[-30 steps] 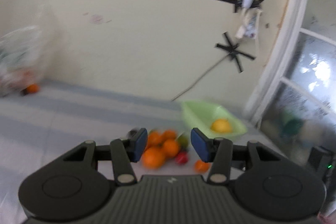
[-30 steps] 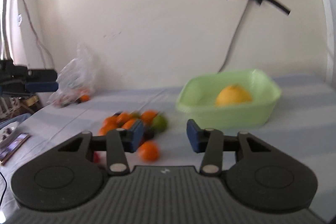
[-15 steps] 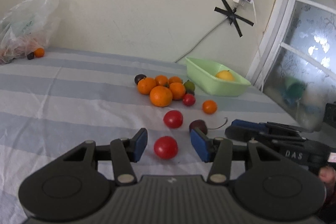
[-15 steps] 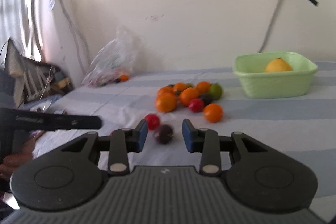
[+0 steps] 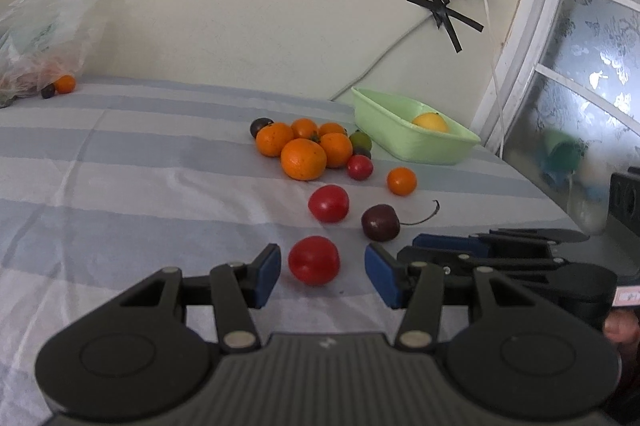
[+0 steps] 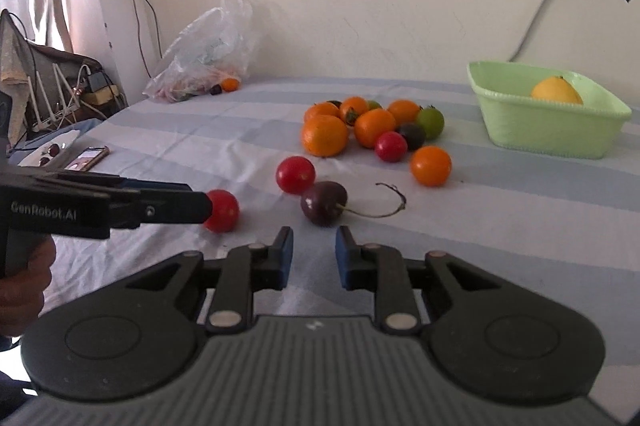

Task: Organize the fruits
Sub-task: 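Grasp a red tomato with the left tool while the right tool grasps a dark cherry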

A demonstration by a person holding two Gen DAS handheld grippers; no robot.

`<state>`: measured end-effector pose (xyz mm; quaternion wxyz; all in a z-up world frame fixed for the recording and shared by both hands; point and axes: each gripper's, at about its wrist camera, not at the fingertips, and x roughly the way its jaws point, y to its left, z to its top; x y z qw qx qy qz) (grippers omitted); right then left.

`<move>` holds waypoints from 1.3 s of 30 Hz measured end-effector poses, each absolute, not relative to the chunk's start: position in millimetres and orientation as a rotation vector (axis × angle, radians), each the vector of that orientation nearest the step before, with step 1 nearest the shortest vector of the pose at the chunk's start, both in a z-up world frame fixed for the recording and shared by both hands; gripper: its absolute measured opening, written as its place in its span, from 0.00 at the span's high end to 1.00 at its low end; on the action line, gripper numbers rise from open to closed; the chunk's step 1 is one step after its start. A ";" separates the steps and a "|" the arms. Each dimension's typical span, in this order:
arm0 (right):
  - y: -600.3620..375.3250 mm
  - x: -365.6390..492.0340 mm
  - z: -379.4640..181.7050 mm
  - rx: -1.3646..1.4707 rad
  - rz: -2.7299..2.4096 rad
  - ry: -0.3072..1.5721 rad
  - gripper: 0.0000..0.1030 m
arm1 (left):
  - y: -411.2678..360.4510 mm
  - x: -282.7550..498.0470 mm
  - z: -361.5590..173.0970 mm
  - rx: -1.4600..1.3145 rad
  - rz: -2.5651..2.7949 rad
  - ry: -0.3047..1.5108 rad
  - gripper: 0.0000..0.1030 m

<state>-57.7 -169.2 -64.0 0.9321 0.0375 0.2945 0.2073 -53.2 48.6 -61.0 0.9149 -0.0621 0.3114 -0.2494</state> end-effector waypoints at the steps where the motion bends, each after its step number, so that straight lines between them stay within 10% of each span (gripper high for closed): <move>1: -169.4 -57.5 -63.7 0.076 0.421 0.602 0.75 | 46.9 -52.8 -61.5 -0.124 -0.515 0.641 0.54; 24: -156.9 -28.2 -56.2 -0.026 0.415 0.570 0.56 | 44.0 -44.2 -70.6 -0.104 -0.498 0.649 0.56; 39: -157.7 -44.3 -58.4 -0.075 0.400 0.564 0.68 | 39.2 -42.4 -68.5 -0.081 -0.509 0.624 0.69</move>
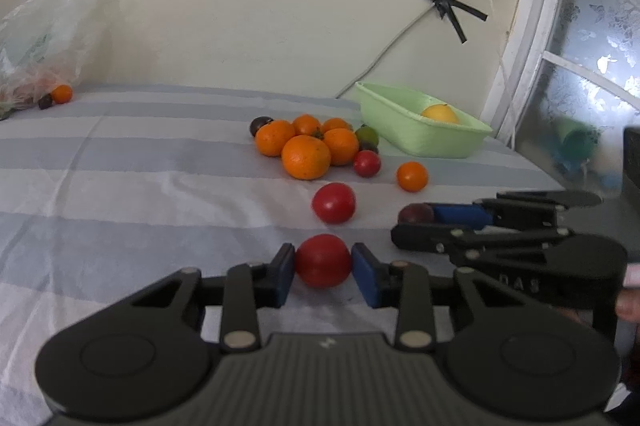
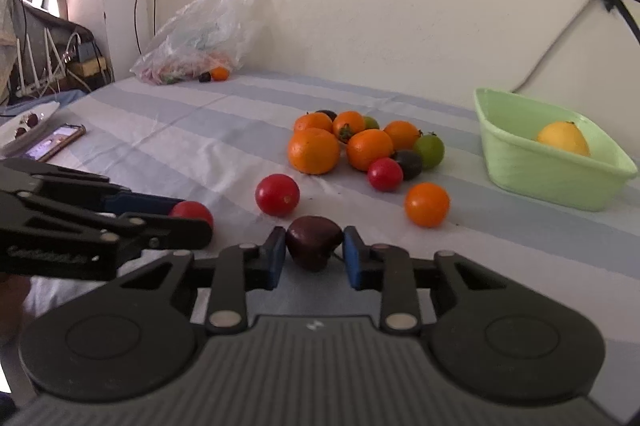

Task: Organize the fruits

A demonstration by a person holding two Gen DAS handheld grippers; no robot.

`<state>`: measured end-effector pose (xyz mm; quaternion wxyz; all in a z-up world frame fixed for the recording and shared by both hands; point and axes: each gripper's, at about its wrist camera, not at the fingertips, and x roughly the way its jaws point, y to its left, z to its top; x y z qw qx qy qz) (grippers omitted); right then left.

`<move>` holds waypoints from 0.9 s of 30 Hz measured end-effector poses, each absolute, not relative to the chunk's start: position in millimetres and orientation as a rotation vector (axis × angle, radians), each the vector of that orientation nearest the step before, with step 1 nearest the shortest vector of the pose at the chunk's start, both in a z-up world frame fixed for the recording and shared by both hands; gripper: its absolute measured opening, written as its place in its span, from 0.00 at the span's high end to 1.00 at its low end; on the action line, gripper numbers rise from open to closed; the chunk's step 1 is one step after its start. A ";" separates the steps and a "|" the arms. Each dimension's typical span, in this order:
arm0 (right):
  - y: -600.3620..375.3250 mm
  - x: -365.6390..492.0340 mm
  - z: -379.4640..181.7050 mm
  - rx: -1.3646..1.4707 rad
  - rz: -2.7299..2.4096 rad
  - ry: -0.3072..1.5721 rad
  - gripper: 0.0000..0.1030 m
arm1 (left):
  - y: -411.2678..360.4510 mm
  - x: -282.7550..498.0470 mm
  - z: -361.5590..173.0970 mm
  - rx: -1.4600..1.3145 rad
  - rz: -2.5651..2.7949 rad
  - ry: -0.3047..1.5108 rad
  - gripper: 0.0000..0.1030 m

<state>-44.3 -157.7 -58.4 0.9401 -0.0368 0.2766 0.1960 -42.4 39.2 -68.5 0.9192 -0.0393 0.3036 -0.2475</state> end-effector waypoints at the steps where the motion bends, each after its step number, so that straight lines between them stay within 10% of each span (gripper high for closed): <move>1: -158.9 -48.4 -58.2 -0.084 0.393 0.556 0.68 | 37.6 -42.1 -67.2 -0.083 -0.515 0.621 0.69; 27: -158.2 -62.8 -65.5 -0.131 0.324 0.556 0.60 | 17.2 -41.3 -72.4 -0.037 -0.534 0.616 0.64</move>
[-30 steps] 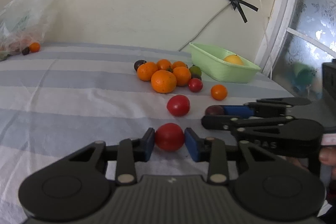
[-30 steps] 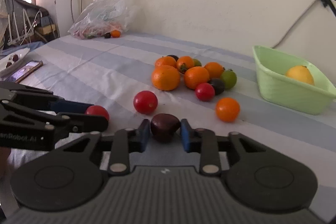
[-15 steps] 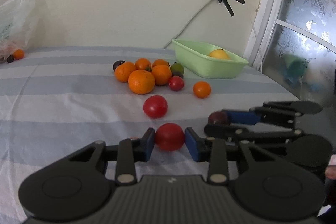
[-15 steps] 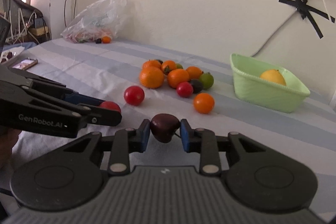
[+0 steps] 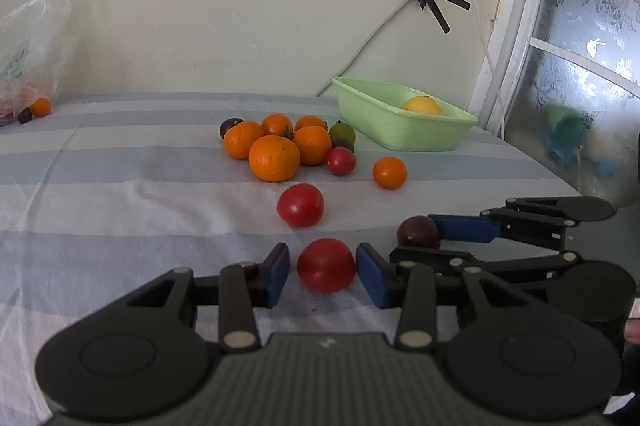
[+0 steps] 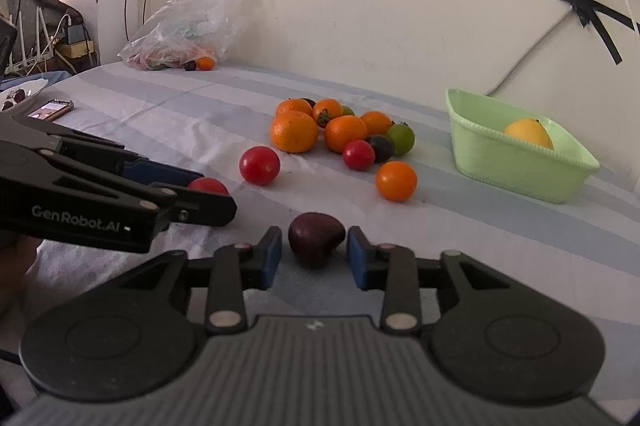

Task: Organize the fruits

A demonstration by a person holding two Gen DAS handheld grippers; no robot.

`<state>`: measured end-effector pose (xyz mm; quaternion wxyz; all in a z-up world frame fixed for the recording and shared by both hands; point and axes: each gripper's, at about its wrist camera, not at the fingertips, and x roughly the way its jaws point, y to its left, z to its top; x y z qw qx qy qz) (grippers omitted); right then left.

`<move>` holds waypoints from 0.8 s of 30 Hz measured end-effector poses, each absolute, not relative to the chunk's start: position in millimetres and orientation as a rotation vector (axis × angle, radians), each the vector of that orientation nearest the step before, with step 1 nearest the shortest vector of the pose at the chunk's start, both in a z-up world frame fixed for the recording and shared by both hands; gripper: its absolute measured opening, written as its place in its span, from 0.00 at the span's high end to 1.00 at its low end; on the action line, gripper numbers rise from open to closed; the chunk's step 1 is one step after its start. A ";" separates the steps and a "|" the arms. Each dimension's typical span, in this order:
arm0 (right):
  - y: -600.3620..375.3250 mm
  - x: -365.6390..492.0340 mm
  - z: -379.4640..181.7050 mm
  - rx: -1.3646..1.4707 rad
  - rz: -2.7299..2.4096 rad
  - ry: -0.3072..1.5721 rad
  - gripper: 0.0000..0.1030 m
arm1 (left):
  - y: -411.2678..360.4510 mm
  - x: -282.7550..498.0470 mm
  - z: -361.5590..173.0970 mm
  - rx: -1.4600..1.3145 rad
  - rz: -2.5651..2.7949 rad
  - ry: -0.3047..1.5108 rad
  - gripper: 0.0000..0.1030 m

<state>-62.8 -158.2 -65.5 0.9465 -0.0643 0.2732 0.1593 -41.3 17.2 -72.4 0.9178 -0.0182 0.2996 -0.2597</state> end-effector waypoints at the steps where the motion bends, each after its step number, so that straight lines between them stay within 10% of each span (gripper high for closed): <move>1: -159.4 -62.9 -65.5 -0.124 0.326 0.559 0.60 | 17.8 -41.3 -72.3 -0.041 -0.535 0.615 0.65; 24: -159.1 -66.7 -66.7 -0.132 0.342 0.546 0.67 | 16.0 -39.4 -73.3 -0.033 -0.543 0.617 0.67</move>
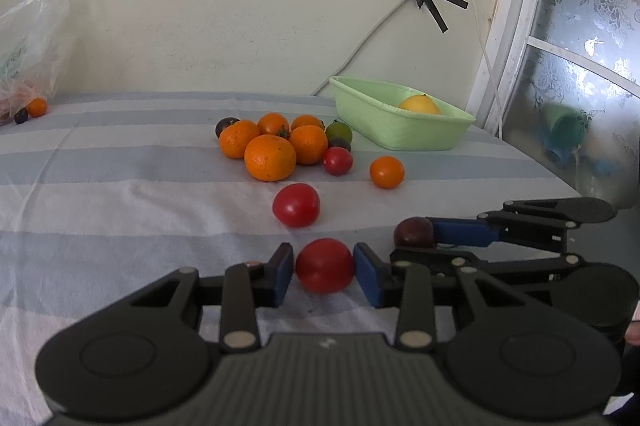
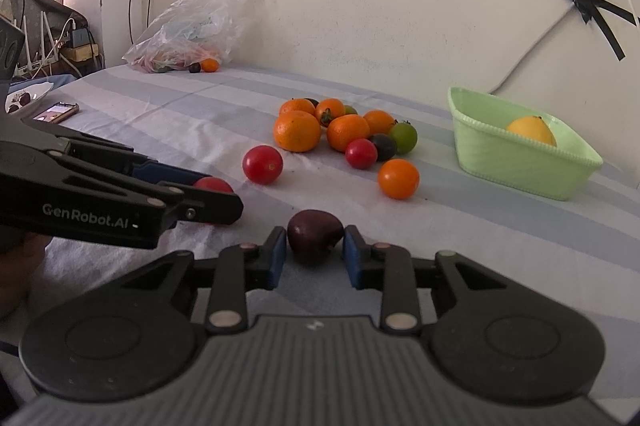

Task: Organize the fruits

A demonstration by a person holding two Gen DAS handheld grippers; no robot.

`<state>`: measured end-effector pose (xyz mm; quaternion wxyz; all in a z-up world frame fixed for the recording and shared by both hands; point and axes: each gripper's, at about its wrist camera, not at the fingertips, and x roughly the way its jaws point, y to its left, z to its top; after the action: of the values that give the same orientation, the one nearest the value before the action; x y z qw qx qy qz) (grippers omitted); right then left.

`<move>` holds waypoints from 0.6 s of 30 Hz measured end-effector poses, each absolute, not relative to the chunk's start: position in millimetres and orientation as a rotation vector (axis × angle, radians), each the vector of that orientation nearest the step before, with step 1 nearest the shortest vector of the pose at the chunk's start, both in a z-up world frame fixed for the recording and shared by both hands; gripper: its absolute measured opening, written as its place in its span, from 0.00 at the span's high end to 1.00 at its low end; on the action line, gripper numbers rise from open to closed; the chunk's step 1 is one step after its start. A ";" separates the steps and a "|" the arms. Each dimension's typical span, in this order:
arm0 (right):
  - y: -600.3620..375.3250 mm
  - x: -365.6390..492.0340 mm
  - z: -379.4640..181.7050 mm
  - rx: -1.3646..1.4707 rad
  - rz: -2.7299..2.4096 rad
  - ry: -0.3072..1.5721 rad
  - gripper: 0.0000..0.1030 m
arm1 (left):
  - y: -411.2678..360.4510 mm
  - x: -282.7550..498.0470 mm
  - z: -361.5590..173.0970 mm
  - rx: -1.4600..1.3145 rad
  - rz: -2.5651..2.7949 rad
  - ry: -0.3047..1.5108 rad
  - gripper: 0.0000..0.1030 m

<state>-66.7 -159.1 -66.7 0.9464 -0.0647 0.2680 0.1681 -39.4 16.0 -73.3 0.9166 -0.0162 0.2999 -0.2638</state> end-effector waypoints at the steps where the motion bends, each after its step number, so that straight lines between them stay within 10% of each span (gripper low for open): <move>1: -158.6 -67.2 -66.7 -0.133 0.342 0.545 0.67 | 15.9 -39.4 -73.3 -0.033 -0.543 0.617 0.67; 18: -156.4 -68.4 -67.6 -0.153 0.333 0.540 0.67 | 17.1 -38.4 -73.6 -0.043 -0.544 0.618 0.66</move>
<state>-68.4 -156.4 -67.6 0.9473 -0.0751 0.2653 0.1634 -38.4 17.1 -73.6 0.9163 -0.0211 0.3002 -0.2643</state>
